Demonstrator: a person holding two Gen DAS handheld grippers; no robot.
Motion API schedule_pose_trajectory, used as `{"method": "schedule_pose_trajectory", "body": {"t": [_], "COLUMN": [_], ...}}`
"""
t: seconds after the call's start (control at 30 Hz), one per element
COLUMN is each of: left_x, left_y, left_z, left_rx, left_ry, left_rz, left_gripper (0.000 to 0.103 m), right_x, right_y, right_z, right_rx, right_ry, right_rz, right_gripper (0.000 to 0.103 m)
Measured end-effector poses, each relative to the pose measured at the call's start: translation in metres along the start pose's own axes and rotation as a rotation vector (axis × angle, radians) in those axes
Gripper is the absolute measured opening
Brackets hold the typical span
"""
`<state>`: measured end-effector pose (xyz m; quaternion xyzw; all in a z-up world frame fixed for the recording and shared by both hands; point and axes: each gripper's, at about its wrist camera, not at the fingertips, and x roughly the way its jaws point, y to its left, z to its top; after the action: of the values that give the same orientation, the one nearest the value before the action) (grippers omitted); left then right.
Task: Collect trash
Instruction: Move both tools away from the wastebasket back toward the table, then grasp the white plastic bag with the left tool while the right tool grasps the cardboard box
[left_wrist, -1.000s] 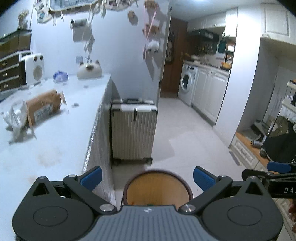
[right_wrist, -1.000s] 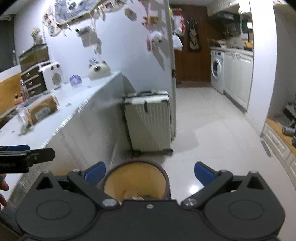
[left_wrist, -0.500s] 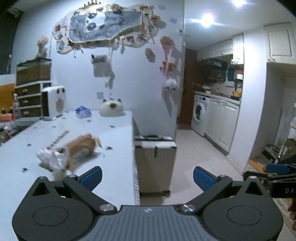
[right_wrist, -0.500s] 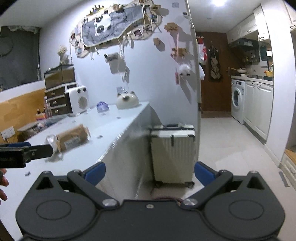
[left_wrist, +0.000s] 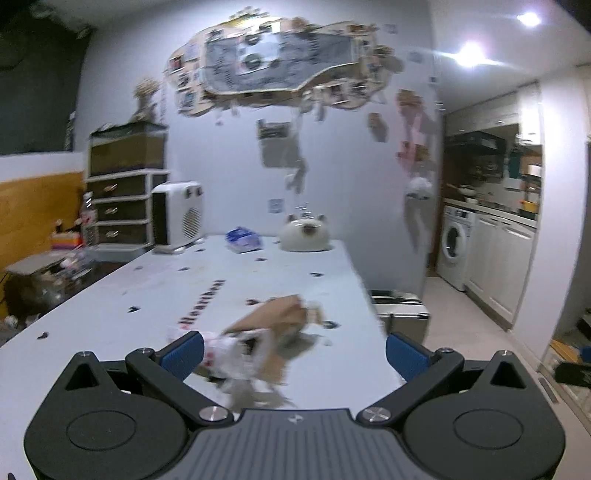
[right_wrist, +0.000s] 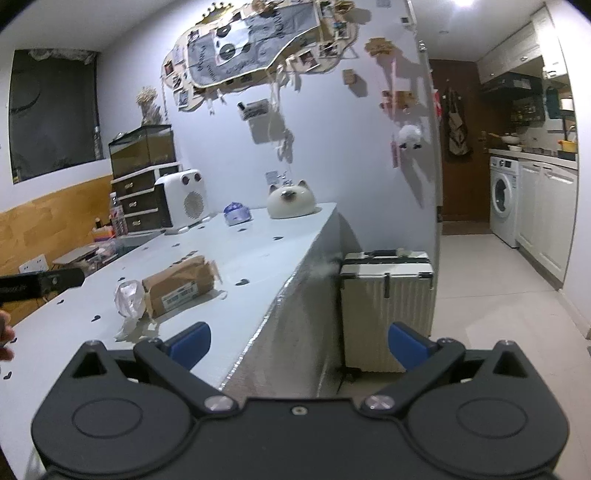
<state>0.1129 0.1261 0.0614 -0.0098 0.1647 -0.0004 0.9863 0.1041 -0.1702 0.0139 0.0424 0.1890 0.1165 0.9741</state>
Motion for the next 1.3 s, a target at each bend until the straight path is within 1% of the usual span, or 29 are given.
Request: {"method": "schedule_pose_trajectory", "body": {"t": [0.1, 0.27, 0.37, 0.43, 0.6, 0.73, 0.83, 0.97, 1.1, 1.2, 1.3], "left_x": [0.024, 0.068, 0.095, 0.116, 0.160, 0.171, 0.172, 0.172, 0.164, 0.159, 0.155], "left_y": [0.026, 0.063, 0.071, 0.073, 0.075, 0.080, 0.084, 0.095, 0.106, 0.116, 0.123], "left_z": [0.006, 0.016, 0.018, 0.016, 0.001, -0.015, -0.023, -0.032, -0.036, -0.037, -0.033], "left_rx": [-0.056, -0.208, -0.246, -0.256, -0.243, -0.200, -0.140, -0.083, -0.038, -0.044, -0.075], "left_ry": [0.025, 0.057, 0.081, 0.121, 0.227, 0.269, 0.290, 0.307, 0.302, 0.291, 0.262], "left_rz": [0.026, 0.077, 0.099, 0.105, 0.115, 0.083, 0.103, 0.136, 0.148, 0.158, 0.149], "left_gripper": [0.103, 0.103, 0.103, 0.103, 0.103, 0.103, 0.103, 0.103, 0.103, 0.103, 0.102], "right_x": [0.015, 0.036, 0.050, 0.060, 0.079, 0.091, 0.103, 0.124, 0.157, 0.185, 0.213], "right_y": [0.011, 0.025, 0.031, 0.036, 0.048, 0.056, 0.065, 0.082, 0.109, 0.134, 0.155], "right_z": [0.002, 0.007, 0.009, 0.010, 0.014, 0.023, 0.036, 0.057, 0.069, 0.069, 0.065], "right_rx": [-0.003, -0.005, 0.008, 0.010, -0.011, -0.027, -0.034, -0.010, -0.004, -0.027, -0.013], "right_ry": [0.013, 0.021, 0.026, 0.034, 0.047, 0.047, 0.044, 0.036, 0.072, 0.120, 0.182], "right_rz": [0.013, 0.017, 0.018, 0.019, 0.025, 0.027, 0.047, 0.076, 0.097, 0.114, 0.168], "right_gripper": [0.103, 0.103, 0.103, 0.103, 0.103, 0.103, 0.103, 0.103, 0.103, 0.103, 0.103]}}
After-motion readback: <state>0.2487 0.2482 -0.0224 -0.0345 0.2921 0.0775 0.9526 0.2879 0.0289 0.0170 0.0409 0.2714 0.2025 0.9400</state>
